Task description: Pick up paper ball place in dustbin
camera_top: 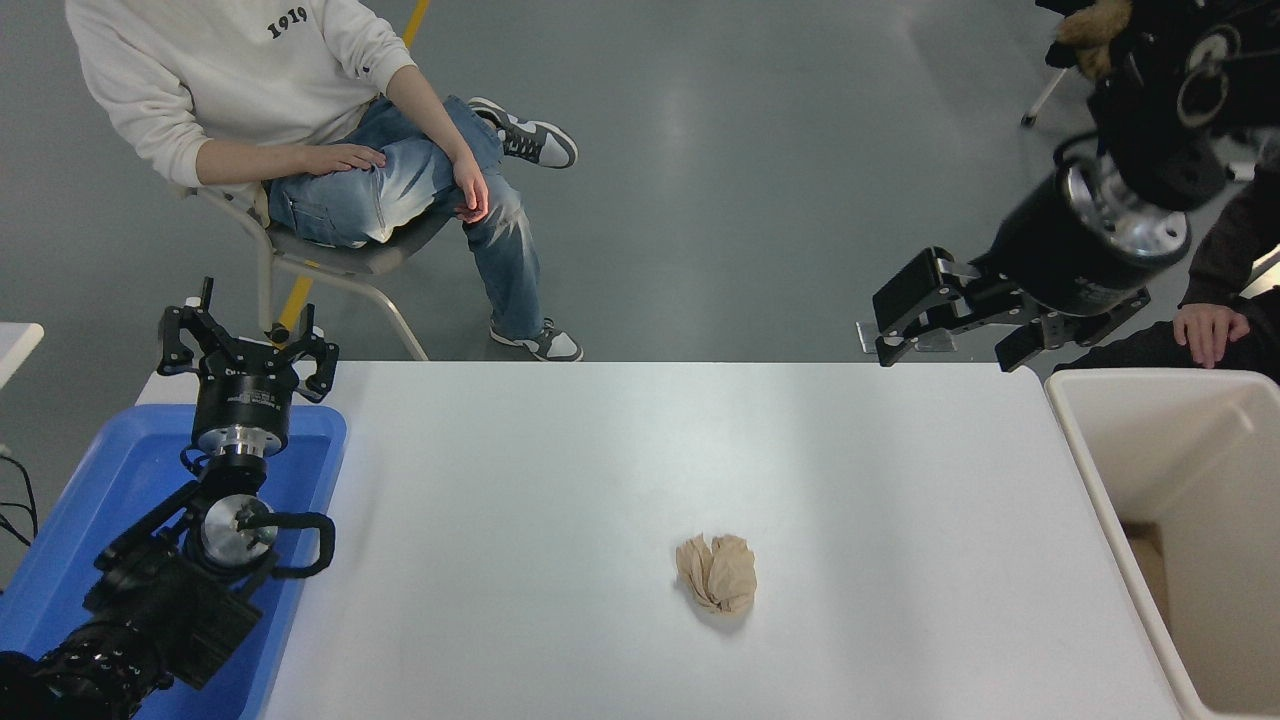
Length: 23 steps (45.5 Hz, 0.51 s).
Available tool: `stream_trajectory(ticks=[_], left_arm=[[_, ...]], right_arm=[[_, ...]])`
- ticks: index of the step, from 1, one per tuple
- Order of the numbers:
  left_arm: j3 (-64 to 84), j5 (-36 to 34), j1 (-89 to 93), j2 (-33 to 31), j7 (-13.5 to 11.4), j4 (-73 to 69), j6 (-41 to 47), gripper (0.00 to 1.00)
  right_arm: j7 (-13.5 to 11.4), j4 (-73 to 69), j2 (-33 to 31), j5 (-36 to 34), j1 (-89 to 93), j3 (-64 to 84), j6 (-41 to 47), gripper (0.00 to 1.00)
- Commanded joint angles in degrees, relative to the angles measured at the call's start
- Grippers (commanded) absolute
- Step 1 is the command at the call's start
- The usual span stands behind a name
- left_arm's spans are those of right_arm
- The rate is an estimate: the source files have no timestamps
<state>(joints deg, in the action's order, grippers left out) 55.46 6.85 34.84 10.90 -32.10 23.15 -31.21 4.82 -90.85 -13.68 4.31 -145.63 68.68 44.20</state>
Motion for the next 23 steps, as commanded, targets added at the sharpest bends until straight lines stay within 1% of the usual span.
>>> stream_trajectory(ticks=[1, 4, 10, 15, 19, 23], left_arm=[[0.0, 0.0, 0.0, 0.0, -0.1, 0.0, 0.0, 0.99], [0.0, 0.0, 0.0, 0.0, -0.1, 0.0, 0.0, 0.99], [0.0, 0.0, 0.0, 0.0, -0.1, 0.0, 0.0, 0.99], [0.0, 0.0, 0.0, 0.0, -0.1, 0.0, 0.0, 0.99], [0.0, 0.0, 0.0, 0.0, -0.1, 0.0, 0.0, 0.99], [0.0, 0.0, 0.0, 0.0, -0.1, 0.0, 0.0, 0.99]], right_arm=[[-0.1, -0.7, 7.1, -2.3, 1.0, -2.9, 0.8, 1.00], [-0.1, 1.1, 9.3, -4.2, 4.6, -4.9, 0.8, 1.00], [-0.2, 7.0, 13.7, -4.8, 11.9, -6.7, -4.6, 1.00], [-0.1, 13.5, 13.7, -4.9, 19.1, -8.5, -7.3, 1.00], [-0.2, 19.1, 13.7, -6.9, 25.6, -10.7, -10.7, 1.00], [-0.2, 23.2, 13.7, -7.2, 31.0, -12.0, -13.3, 1.00]])
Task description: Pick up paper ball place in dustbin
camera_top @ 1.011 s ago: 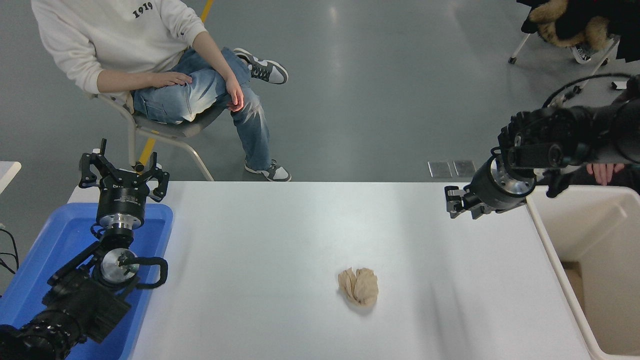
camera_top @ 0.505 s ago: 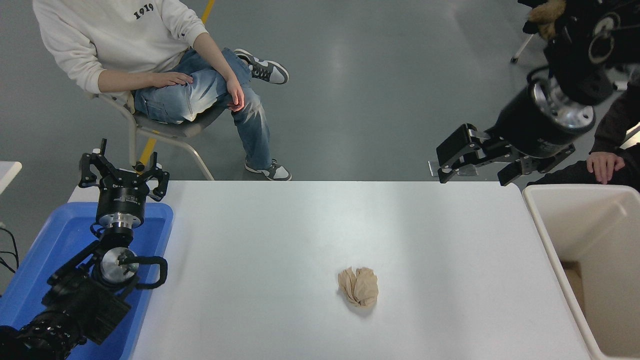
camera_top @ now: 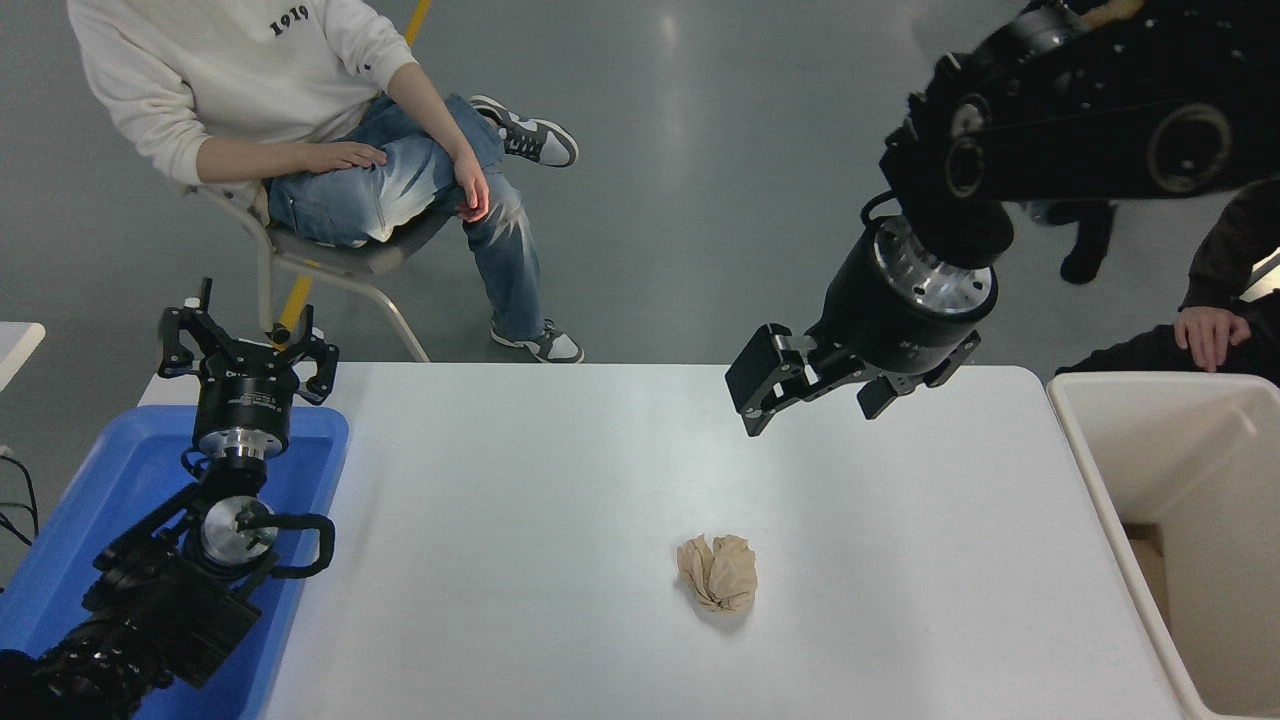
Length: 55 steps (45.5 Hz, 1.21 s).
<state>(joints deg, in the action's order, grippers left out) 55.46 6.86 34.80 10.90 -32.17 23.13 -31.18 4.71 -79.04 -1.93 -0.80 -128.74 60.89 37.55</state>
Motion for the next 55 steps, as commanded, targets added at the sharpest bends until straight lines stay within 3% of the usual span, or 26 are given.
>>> stream_trajectory(ticks=[1, 15, 25, 55], left_arm=[[0.0, 0.0, 0.1, 0.0, 0.0, 0.0, 0.0, 0.99], [0.0, 0.0, 0.0, 0.0, 0.0, 0.1, 0.0, 0.99], [0.0, 0.0, 0.0, 0.0, 0.0, 0.0, 0.0, 0.99], [0.0, 0.0, 0.0, 0.0, 0.0, 0.1, 0.0, 0.99]], right_arm=[[-0.1, 12.2, 1.9, -2.1, 15.7, -4.5, -7.1, 1.00], [-0.5, 20.1, 1.9, 4.2, 34.7, -7.0, -9.8, 1.00], [-0.5, 23.1, 1.9, 4.8, 43.6, -11.8, -12.5, 1.00], [-0.4, 28.9, 1.9, 13.9, 58.8, -16.0, -22.3, 1.00]])
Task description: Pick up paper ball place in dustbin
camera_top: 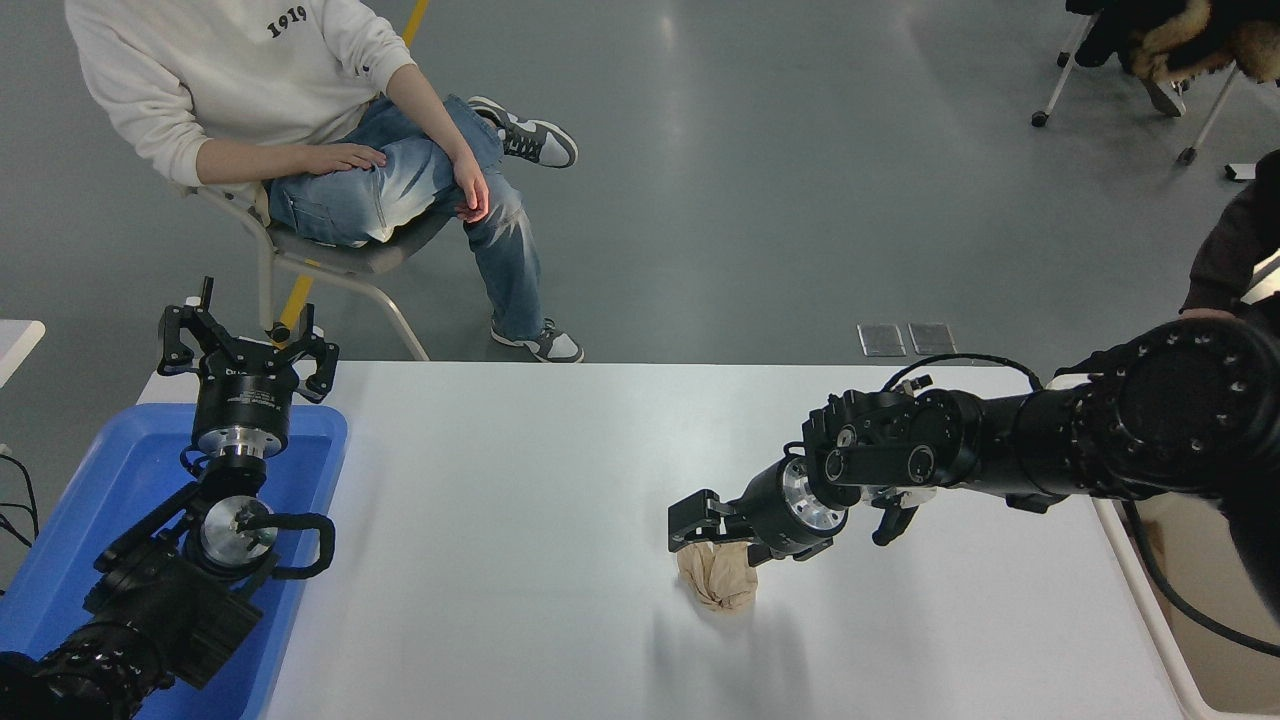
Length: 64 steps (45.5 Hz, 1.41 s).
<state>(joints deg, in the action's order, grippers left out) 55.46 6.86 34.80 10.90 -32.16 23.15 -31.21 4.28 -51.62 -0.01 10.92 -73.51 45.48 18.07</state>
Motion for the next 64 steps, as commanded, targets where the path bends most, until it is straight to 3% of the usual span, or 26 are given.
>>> stream_trajectory(ticks=[1, 4, 12, 20, 25, 36, 45, 57, 64], left_arm=[[0.0, 0.0, 0.0, 0.0, 0.0, 0.0, 0.0, 0.99], [0.0, 0.0, 0.0, 0.0, 0.0, 0.0, 0.0, 0.99], [0.0, 0.0, 0.0, 0.0, 0.0, 0.0, 0.0, 0.99], [0.0, 0.0, 0.0, 0.0, 0.0, 0.0, 0.0, 0.99], [0.0, 0.0, 0.0, 0.0, 0.0, 0.1, 0.0, 0.99], [0.0, 0.0, 0.0, 0.0, 0.0, 0.1, 0.0, 0.99], [0.0, 0.0, 0.0, 0.0, 0.0, 0.1, 0.0, 0.99], [0.0, 0.0, 0.0, 0.0, 0.0, 0.0, 0.0, 0.99], [0.0, 0.0, 0.0, 0.0, 0.0, 0.0, 0.0, 0.99]], right_arm=[[0.0, 1.5, 0.0, 2.2, 3.6, -0.6, -2.9, 1.00], [0.0, 2.0, 0.0, 2.2, 3.6, -0.6, -2.9, 0.93], [-0.1, 2.1, 0.0, 3.3, 3.9, -0.6, -3.1, 0.50], [-0.2, 2.1, 0.0, 4.3, 4.3, -0.8, -4.6, 0.36], [-0.5, 2.3, 0.0, 4.3, 4.4, -0.8, -4.5, 0.00], [-0.1, 0.2, 0.0, 3.4, -1.7, -0.2, 3.7, 0.00], [-0.1, -14.1, 0.0, 3.0, -19.5, 3.6, 8.4, 0.00], [-0.2, -32.7, -13.9, 1.7, -46.0, 6.2, 12.9, 0.00], [-0.4, -36.1, -16.5, 1.5, -59.4, 7.3, 18.8, 0.00]])
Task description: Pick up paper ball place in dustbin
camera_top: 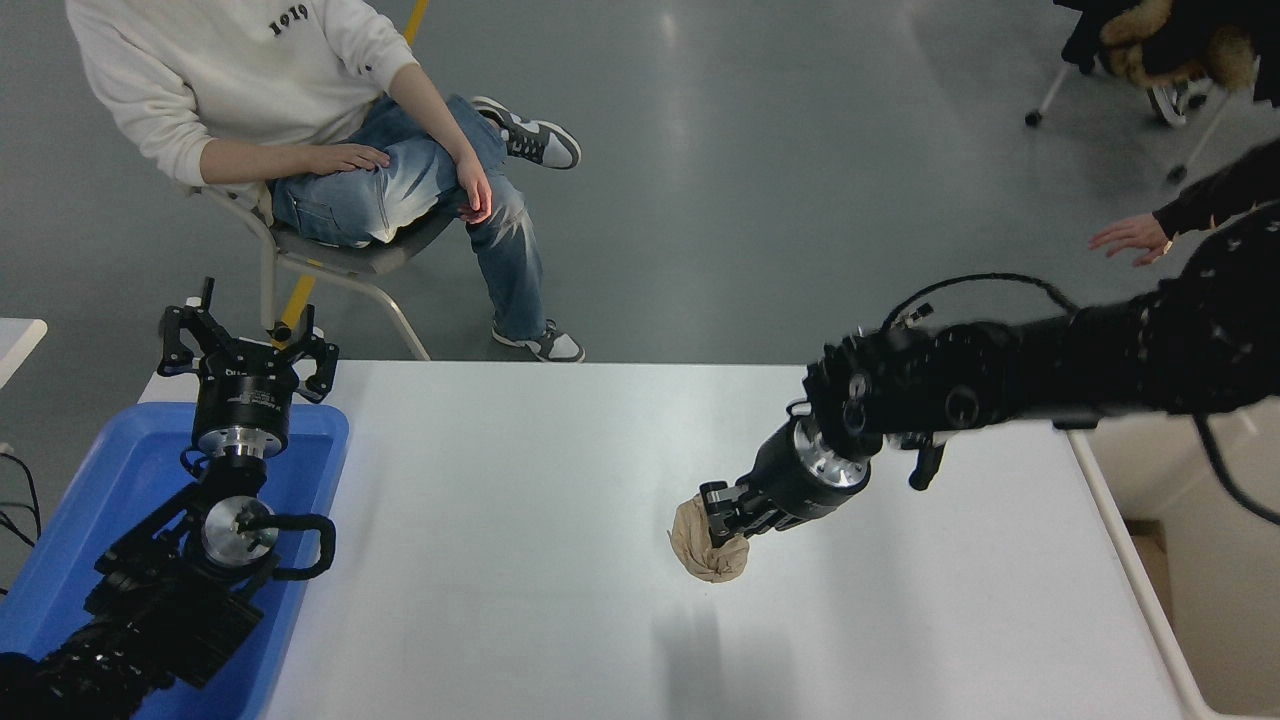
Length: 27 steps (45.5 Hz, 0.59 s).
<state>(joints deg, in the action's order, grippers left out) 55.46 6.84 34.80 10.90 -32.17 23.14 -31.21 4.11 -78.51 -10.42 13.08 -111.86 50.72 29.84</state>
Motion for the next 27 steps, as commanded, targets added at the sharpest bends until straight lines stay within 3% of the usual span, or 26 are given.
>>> stream_trajectory(ticks=[1, 13, 20, 27], left_arm=[[0.0, 0.0, 0.0, 0.0, 0.0, 0.1, 0.0, 0.99], [0.0, 0.0, 0.0, 0.0, 0.0, 0.1, 0.0, 0.99], [0.0, 0.0, 0.0, 0.0, 0.0, 0.0, 0.0, 0.99], [0.0, 0.0, 0.0, 0.0, 0.0, 0.1, 0.0, 0.99]], right_arm=[[-0.3, -9.3, -6.5, -0.5, -22.5, 2.2, 8.0, 0.00], [-2.6, -9.9, -7.4, 0.5, -26.7, 5.8, 12.0, 0.00], [-3.0, -9.0, -8.7, 6.1, -26.7, 13.7, 11.8, 0.00], [-2.9, -5.5, -20.7, 19.5, -25.8, 19.5, 11.2, 0.00]])
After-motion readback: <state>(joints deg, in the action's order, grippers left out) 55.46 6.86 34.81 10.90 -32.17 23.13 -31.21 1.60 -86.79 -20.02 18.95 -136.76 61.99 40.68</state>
